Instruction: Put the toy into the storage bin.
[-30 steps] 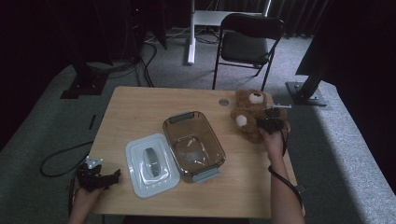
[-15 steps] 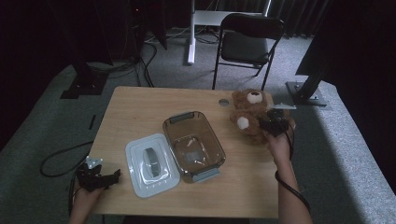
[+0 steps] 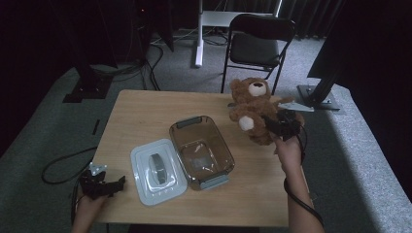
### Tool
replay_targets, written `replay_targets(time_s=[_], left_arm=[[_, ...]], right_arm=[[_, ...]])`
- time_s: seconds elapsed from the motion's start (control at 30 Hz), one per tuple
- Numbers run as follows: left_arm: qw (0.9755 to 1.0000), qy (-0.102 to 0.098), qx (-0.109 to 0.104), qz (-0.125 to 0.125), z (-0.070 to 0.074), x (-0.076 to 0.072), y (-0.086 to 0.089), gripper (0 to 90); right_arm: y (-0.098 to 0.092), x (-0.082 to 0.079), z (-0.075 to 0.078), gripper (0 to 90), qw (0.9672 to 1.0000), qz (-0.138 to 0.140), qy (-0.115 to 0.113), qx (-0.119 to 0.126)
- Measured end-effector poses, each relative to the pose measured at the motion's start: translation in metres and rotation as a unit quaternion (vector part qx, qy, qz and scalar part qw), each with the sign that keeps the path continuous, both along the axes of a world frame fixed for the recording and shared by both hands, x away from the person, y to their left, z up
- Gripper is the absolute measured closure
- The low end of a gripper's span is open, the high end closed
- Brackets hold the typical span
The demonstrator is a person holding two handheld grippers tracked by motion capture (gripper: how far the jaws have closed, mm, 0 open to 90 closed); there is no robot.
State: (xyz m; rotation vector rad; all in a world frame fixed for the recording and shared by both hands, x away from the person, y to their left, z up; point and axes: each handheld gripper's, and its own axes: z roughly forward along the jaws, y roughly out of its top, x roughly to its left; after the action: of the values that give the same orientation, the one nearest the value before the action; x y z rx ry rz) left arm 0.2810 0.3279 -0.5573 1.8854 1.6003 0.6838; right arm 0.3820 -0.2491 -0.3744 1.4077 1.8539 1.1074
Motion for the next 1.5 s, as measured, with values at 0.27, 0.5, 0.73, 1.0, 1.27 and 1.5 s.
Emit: replay_targets(time_s=[0.27, 0.5, 0.73, 1.0, 1.27, 1.5], left_arm=[[1.0, 0.0, 0.001, -0.001, 0.0, 0.0, 0.0, 0.6], [1.0, 0.0, 0.001, -0.001, 0.0, 0.0, 0.0, 0.5], [1.0, 0.0, 0.001, -0.001, 0.0, 0.0, 0.0, 0.6], [1.0, 0.0, 0.001, -0.001, 0.0, 0.0, 0.0, 0.6], [1.0, 0.0, 0.001, -0.001, 0.0, 0.0, 0.0, 0.6], [1.0, 0.0, 0.001, 0.0, 0.0, 0.0, 0.0, 0.6]], right_arm=[[0.03, -0.025, 0.024, 65.2, 0.9985, 0.044, -0.027, 0.017], [0.061, -0.046, 0.036, 65.1, 0.9944, 0.092, -0.046, 0.026], [0.096, -0.064, 0.039, 64.9, 0.9883, 0.14, -0.058, 0.018], [0.125, -0.075, 0.024, 64.8, 0.9829, 0.176, -0.048, 0.023], [0.151, -0.066, -0.014, 64.7, 0.9827, 0.185, -0.005, 0.002], [0.152, -0.065, -0.046, 63.9, 0.981, 0.192, 0.027, -0.011]])
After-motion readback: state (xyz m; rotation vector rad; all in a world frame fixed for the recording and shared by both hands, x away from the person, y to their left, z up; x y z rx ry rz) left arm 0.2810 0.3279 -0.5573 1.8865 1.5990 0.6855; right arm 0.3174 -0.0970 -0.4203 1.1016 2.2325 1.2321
